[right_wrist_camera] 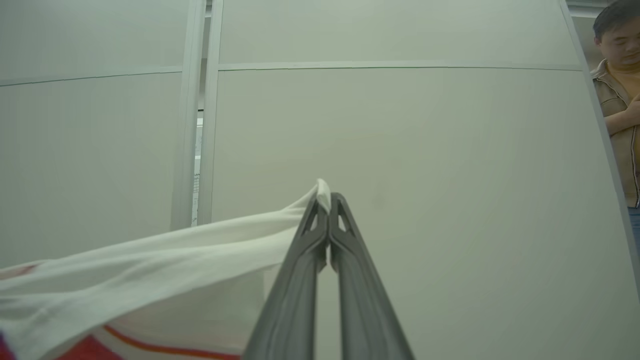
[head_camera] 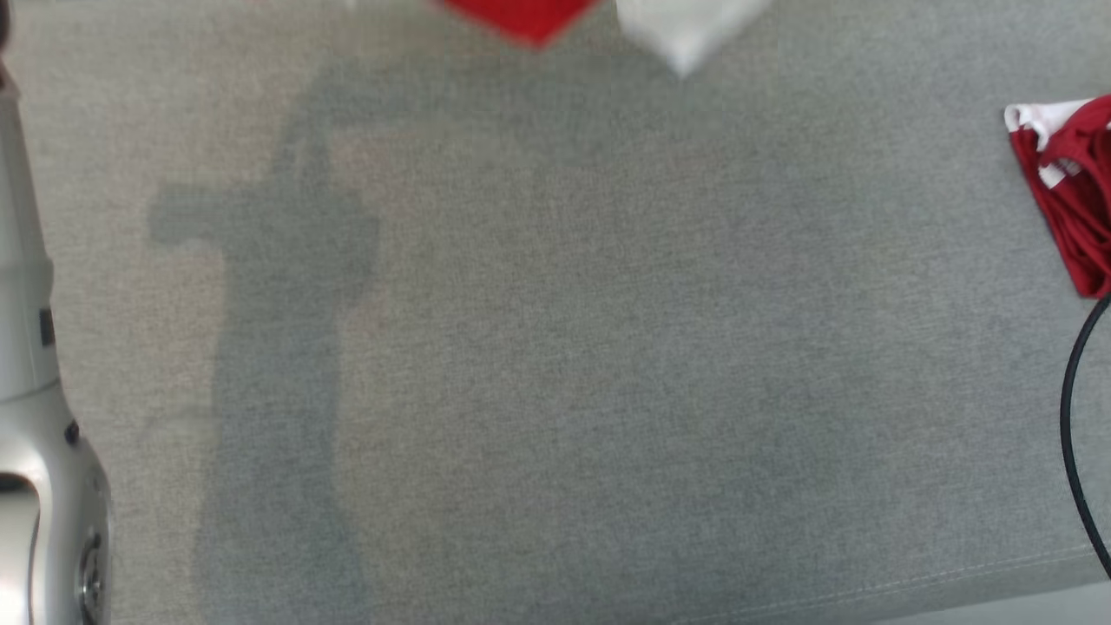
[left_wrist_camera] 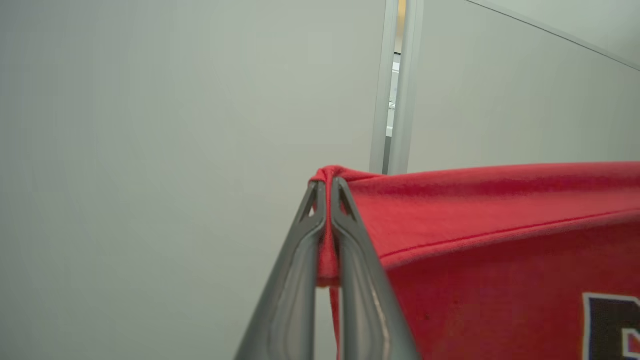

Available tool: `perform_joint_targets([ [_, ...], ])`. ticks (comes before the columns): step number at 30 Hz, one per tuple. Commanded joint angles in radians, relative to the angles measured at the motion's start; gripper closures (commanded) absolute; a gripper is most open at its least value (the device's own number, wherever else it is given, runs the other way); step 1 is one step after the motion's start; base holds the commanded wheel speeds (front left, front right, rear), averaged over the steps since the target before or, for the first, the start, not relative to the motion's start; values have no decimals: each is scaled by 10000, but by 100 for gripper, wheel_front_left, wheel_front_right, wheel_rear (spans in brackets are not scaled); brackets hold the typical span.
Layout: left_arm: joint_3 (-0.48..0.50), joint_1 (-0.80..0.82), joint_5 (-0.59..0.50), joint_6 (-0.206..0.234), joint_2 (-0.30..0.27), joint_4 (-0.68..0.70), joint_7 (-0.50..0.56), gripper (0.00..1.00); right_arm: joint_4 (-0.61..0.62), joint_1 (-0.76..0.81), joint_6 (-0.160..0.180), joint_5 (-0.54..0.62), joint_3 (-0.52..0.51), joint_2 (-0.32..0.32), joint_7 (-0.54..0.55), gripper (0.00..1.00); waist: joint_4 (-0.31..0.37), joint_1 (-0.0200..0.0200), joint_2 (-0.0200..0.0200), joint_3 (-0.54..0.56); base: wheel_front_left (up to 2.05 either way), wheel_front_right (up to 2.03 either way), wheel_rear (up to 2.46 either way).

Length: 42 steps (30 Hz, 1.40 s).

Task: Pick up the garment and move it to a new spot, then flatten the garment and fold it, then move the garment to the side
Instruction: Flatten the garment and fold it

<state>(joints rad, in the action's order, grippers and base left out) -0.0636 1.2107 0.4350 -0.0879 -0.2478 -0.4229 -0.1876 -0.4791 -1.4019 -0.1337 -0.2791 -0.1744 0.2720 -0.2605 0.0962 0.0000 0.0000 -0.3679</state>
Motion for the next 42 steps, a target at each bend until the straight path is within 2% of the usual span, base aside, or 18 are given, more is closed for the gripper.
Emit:
perform_joint_targets([
  [1, 175, 171, 99, 21, -5, -341, -219, 100, 35, -97, 57, 32, -301, 56, -45, 100, -15, 0, 0, -501, 0, 0, 0],
  [6, 198, -936, 317, -176, 222, -1097, -653, 100, 242, 1259, 54, -256, -274, -292, -50, 100, 78, 0, 0, -248, 0, 0, 0],
  [10, 293, -3054, 397, -265, 449, -1477, -781, 100, 307, 3595, 54, -892, 62, -520, -54, 100, 205, 0, 0, 130, 0, 0, 0],
  [14, 653, -5581, 318, -343, 995, -1505, -780, 100, 347, 6143, 54, -1697, 260, -810, -57, 100, 345, 0, 0, 437, 0, 0, 0],
  [21, 1151, -8938, 194, -390, 1819, -1216, -785, 100, 618, 9836, 51, -2941, 786, -1384, -56, 100, 447, 0, 0, 1024, 0, 0, 0],
  [24, 1107, -9767, 160, -398, 1908, -942, -786, 100, 875, 10948, 50, -3210, 1101, -1427, -57, 100, 450, 0, 0, 1234, 0, 0, 0],
  [28, 838, -10853, 820, -404, 1923, -433, -783, 100, 1196, 12400, 50, -3421, 1266, -1505, -57, 100, 455, 0, 0, 1572, 0, 0, 0],
  [36, 347, -12488, 1055, -406, 1926, 878, -777, 100, 1782, 14306, 42, -3777, 1344, -1461, -56, 100, 405, 0, 0, 1950, 0, 0, 0],
  [39, 279, -12641, 874, -407, 1929, 1532, -775, 100, 2130, 14358, 42, -3883, 1148, -1503, -56, 100, 343, 0, 0, 1851, 0, 0, 0],
  [42, 153, -12131, 811, -407, 1933, 1985, -775, 100, 2437, 13704, 41, -3863, 1165, -1468, -56, 100, 268, 0, 0, 1600, 0, 0, 0],
])
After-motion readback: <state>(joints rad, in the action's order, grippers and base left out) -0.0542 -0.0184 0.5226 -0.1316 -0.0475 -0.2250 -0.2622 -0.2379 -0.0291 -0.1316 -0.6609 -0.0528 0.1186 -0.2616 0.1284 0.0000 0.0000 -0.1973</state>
